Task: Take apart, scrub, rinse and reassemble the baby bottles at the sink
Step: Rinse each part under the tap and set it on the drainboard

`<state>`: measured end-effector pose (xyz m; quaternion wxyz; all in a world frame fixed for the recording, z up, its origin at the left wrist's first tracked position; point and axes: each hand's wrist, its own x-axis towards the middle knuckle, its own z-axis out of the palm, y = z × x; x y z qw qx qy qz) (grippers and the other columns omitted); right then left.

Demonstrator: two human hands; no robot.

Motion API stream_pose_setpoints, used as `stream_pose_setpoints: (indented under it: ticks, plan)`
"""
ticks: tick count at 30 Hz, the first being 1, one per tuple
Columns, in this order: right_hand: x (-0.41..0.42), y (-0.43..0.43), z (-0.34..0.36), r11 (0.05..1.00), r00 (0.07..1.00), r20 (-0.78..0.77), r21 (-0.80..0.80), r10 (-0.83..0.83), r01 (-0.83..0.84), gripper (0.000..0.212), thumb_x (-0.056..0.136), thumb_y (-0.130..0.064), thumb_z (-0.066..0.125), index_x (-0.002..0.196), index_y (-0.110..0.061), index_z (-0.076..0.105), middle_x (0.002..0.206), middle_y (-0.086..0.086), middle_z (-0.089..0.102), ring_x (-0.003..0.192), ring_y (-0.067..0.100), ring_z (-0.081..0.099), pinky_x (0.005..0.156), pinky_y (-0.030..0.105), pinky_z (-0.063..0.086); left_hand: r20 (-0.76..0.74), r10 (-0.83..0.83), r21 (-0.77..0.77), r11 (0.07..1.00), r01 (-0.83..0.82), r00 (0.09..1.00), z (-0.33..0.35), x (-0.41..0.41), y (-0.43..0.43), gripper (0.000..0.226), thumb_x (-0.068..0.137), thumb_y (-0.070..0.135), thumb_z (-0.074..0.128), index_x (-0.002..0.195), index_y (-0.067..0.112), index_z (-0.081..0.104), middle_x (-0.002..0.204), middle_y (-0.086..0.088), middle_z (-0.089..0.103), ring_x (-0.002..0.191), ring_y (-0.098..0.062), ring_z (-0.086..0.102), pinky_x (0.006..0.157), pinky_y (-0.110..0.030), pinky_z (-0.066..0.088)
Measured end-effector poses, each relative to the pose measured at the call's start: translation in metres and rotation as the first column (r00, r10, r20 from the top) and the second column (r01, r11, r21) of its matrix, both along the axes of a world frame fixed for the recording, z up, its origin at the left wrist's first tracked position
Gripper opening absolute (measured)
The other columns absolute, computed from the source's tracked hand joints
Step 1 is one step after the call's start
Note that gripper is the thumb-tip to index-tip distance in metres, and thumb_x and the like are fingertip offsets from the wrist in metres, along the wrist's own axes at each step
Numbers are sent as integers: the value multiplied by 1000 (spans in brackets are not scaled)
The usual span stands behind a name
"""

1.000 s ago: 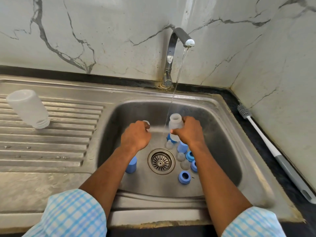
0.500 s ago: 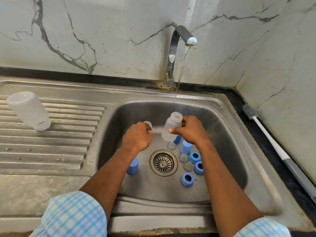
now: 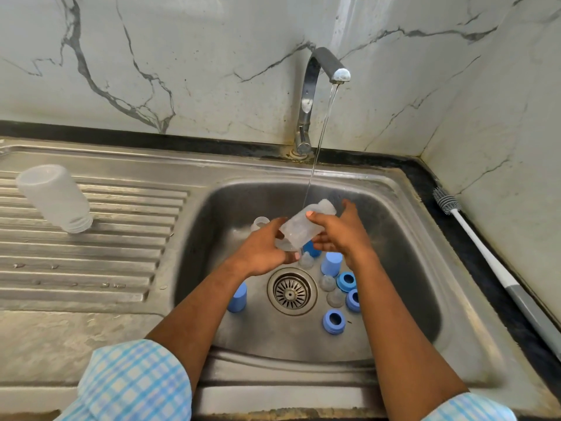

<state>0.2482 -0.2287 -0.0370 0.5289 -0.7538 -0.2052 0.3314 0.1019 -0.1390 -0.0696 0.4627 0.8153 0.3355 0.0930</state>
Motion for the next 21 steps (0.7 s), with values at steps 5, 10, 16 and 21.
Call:
stream_pose_setpoints:
  ticks: [5,10,16,21]
  plan:
    - [-7,2,0,981,968,-236,-154,82,-120,53,100,-38,53,137,-1,44,83,25,71,74,35,74,65,40,61,251,128,-41,992,-122,960,1,12,-3,84,76,28,85,143,24,35,120,11,51,104,-3,54,75,-8,42]
    - [5,10,-11,919,988,106,-390,111,-61,54,99,-51,47,103,1,60,82,20,72,74,32,73,65,40,62,344,271,-68,962,-264,899,-2,27,13,62,74,25,86,121,25,46,110,9,58,100,-7,59,72,-10,42]
    - [5,36,-7,999,883,467,-8,43,-44,36,103,-36,47,96,-11,72,87,4,71,83,18,66,80,39,54,367,167,118,967,-224,915,2,56,17,83,71,21,87,143,19,45,121,9,60,111,-8,58,92,-22,46]
    - [11,43,-16,999,845,533,-23,-27,46,26,98,-34,58,90,-13,70,83,4,70,81,20,67,78,39,56,398,136,122,972,-200,907,-2,55,18,98,69,16,89,148,26,31,119,8,65,102,-3,60,81,-5,42]
